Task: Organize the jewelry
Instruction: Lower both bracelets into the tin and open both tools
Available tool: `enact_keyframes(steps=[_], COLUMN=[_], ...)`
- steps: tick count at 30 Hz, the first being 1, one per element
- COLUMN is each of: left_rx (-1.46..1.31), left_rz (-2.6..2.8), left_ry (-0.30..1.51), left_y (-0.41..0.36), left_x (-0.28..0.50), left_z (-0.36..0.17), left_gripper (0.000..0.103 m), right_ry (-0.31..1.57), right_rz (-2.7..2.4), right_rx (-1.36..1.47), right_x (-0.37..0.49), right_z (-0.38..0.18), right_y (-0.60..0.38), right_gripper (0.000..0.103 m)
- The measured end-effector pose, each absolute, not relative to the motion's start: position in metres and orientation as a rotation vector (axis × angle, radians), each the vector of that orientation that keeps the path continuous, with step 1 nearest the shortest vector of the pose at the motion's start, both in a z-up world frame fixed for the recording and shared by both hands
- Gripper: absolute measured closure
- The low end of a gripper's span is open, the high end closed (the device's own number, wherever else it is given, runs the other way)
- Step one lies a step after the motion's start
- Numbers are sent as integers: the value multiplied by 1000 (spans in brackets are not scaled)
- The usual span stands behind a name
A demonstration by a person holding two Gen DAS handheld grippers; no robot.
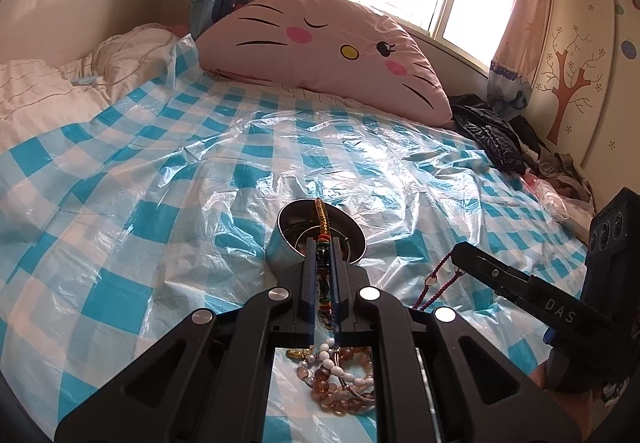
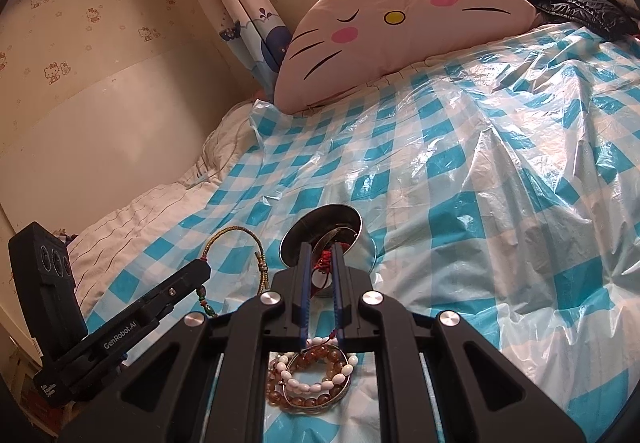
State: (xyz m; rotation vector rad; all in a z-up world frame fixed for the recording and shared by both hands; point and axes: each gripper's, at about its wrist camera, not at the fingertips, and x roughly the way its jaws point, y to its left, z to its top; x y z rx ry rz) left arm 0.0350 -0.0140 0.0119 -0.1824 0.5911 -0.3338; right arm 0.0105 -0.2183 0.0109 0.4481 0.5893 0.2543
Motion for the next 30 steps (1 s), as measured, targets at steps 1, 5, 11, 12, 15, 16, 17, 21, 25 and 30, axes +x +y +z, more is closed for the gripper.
enact_keyframes(steps=[1,5,11,12,15,16,17,21,25,30], left_rx=[-180,-183,-193,-198,-206,-207,-205,-265,-320,-310], left_rz=[-336,-331,-330,-333,-337,-337,-336,-334,-360,-367], left_ry=[591,582,586,587,591,590,586,614,700,774], left_y=[-16,-19,-21,-21,-23,-25,-26,-27,-32,-40], left_x=[36,44,54,55,64,69,75,96,118,143], left_z=[12,13,14,17,26,29,31,21,-6,-22], left_gripper=[97,97,97,97,97,97,97,97,97,97], right_ry=[581,543,514,505,478,472,467,445,468,472], right_rz=[253,239,210,209,200,200,196,175,156,133], right_rx=[447,463,471,472,484,491,497,488,447,443], right_x=[11,15,26,28,40,46,51,69,80,86], right_z=[12,18,24,26,32,34,35,36,27,23], right_y=[-218,-220,-220,-220,-220,-221,-221,-217,-212,-219], right_gripper=[92,92,92,92,92,92,92,92,92,92])
